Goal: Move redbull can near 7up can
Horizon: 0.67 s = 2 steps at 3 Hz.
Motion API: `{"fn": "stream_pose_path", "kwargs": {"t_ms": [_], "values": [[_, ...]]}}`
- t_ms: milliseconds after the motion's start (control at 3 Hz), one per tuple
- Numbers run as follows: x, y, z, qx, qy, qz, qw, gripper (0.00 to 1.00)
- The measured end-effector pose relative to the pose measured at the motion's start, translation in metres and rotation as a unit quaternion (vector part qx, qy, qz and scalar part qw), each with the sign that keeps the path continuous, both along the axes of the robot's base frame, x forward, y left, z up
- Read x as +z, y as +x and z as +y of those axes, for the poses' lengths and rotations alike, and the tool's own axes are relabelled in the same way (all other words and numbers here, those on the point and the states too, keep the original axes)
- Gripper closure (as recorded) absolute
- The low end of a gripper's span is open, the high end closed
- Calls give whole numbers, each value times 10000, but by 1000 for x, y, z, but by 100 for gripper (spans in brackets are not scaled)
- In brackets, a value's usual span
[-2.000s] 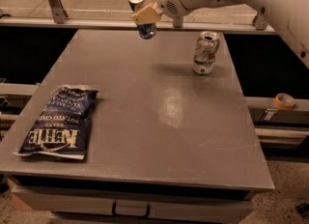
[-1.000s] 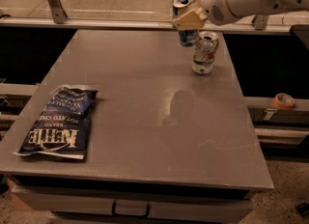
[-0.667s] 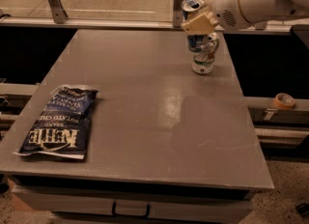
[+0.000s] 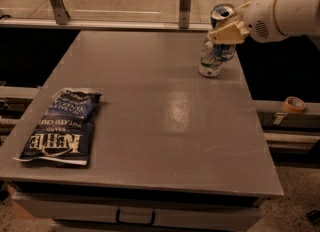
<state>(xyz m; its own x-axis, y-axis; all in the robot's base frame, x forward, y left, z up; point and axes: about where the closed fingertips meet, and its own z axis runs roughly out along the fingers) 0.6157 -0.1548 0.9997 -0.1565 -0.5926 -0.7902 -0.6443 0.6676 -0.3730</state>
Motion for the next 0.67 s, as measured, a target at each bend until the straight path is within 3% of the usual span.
{"fn": "stream_pose_path", "kwargs": {"t_ms": [667], "values": [[-25,5,-27,328,102,-155,9993,100]]}}
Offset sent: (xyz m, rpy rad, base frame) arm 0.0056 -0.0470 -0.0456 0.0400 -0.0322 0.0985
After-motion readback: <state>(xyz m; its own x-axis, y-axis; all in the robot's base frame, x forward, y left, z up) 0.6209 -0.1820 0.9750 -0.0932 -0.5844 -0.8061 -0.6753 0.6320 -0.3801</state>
